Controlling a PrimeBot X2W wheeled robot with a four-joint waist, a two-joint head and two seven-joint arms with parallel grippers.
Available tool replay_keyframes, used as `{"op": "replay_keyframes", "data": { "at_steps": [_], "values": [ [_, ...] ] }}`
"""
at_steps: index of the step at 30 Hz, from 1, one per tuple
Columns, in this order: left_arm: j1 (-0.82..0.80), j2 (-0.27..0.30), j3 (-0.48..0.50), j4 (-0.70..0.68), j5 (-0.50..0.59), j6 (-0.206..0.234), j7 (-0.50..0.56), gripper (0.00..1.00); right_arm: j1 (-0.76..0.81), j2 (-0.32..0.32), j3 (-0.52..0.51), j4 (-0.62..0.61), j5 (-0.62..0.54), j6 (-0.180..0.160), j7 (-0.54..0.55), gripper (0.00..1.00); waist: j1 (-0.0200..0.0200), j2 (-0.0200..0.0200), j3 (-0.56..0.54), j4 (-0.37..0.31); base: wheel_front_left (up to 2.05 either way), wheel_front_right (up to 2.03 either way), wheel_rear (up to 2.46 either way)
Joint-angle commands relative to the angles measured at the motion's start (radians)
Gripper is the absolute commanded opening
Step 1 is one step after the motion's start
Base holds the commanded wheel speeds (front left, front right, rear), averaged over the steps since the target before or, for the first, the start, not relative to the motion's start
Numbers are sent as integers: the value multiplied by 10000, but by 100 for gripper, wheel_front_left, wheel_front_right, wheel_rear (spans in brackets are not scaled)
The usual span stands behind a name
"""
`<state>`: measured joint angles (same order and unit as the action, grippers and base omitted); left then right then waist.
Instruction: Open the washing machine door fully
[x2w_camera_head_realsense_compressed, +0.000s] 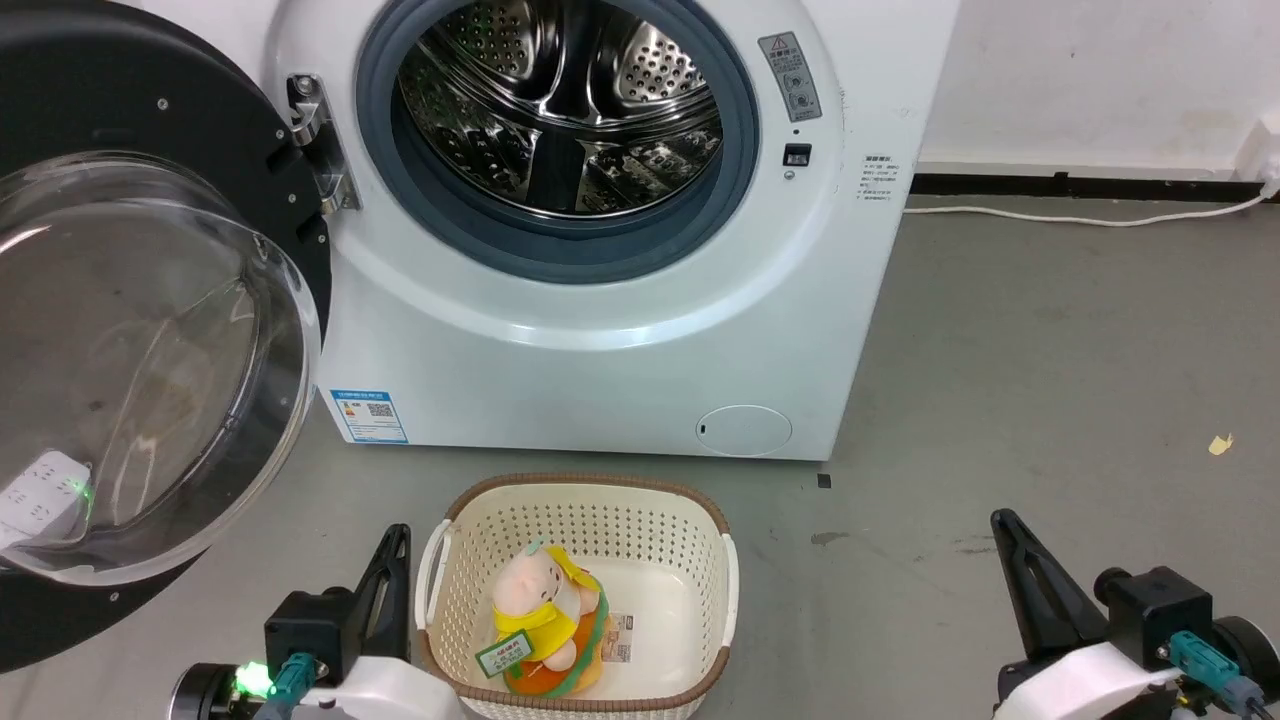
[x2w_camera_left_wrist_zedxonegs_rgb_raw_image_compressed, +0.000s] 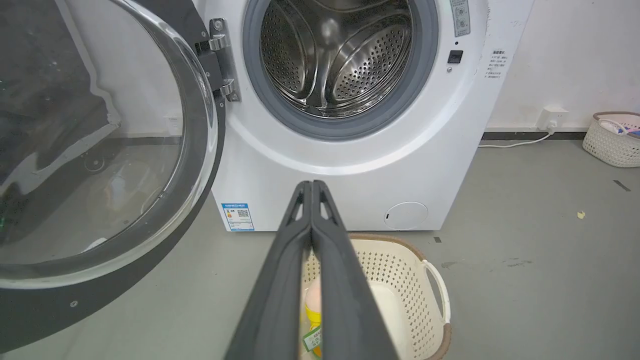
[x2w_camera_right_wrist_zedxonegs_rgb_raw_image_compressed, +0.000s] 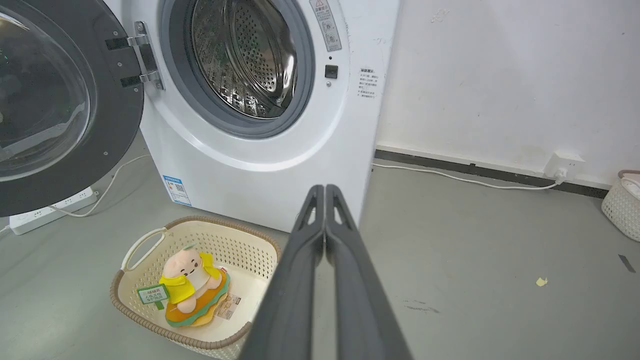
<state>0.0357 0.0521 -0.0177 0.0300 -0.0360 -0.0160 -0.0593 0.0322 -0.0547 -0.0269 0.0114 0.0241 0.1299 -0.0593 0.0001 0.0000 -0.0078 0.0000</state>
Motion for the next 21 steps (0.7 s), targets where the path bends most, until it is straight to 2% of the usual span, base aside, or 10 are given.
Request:
{"op": "replay_keyframes", "data": {
  "at_steps": [1, 21],
  "values": [
    [-171, -4, 32, -68, 112, 61, 48, 0, -112, 36, 21, -63, -66, 6, 46, 0, -1, 0, 2, 0, 0, 0, 0],
    [-311, -15, 141, -242, 297, 135, 457, 0, -269, 43, 207, -101, -197, 7, 456, 0, -1, 0, 59, 0, 0, 0, 0]
  ]
}}
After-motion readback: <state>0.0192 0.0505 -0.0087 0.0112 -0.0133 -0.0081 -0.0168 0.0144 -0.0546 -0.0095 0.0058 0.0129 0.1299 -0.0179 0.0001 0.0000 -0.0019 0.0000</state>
